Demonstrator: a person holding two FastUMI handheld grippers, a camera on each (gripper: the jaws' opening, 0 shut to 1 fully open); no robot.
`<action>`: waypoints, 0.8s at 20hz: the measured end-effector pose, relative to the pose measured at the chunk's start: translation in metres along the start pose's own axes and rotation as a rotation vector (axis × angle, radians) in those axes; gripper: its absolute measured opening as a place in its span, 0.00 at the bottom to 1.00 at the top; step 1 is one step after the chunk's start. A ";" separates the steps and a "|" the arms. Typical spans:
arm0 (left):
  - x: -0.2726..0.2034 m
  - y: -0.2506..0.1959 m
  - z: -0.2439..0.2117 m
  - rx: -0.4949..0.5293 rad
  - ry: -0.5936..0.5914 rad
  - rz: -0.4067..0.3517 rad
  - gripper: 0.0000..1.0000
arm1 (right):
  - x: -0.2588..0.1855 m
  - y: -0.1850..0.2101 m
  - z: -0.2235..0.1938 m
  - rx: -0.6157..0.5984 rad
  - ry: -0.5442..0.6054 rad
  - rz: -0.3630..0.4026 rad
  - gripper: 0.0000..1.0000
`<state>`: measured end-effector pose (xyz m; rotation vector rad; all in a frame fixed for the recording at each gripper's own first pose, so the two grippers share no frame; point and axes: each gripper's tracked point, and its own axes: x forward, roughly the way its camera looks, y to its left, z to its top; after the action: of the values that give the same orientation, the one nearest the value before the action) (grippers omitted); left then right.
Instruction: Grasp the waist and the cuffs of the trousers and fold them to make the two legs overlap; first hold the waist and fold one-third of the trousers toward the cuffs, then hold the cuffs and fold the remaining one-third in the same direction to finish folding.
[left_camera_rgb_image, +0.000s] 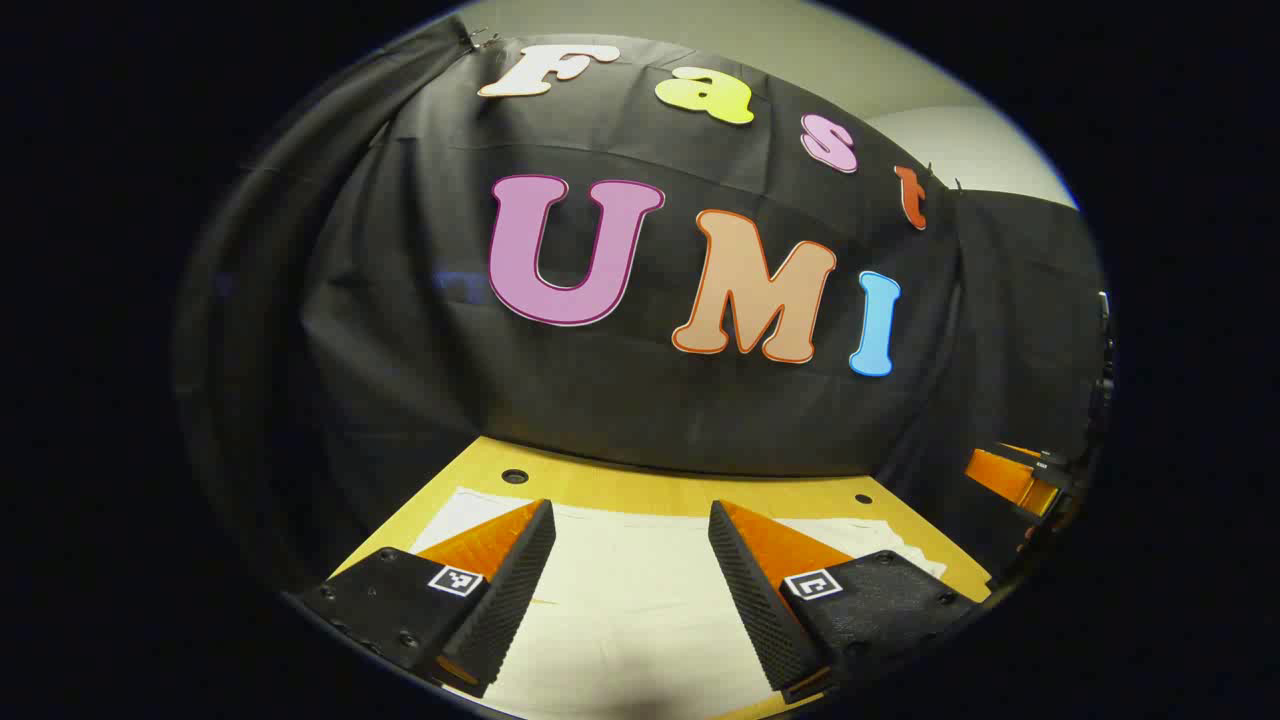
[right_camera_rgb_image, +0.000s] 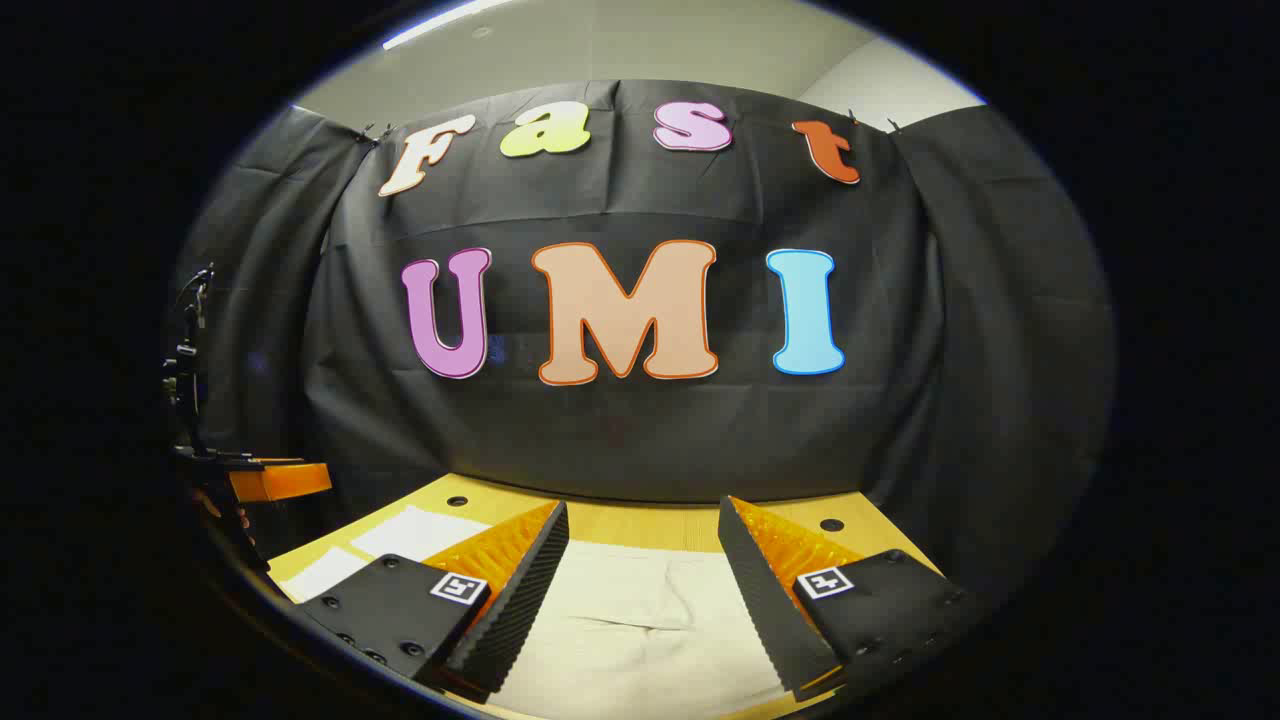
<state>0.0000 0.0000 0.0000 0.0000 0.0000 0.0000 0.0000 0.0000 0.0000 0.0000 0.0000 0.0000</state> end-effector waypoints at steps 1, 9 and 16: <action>-0.001 -0.002 0.000 0.002 -0.002 -0.002 0.93 | 0.000 -0.001 0.001 0.000 0.000 0.001 0.96; -0.006 -0.008 -0.008 0.009 0.014 0.015 0.93 | -0.001 -0.004 -0.009 -0.044 0.019 0.008 0.96; -0.012 -0.008 -0.012 0.007 0.021 0.023 0.93 | -0.003 0.001 -0.013 -0.043 0.029 0.021 0.96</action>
<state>-0.0117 -0.0084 -0.0123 0.0065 0.0208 0.0227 -0.0031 0.0005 -0.0130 -0.0429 0.0287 0.0213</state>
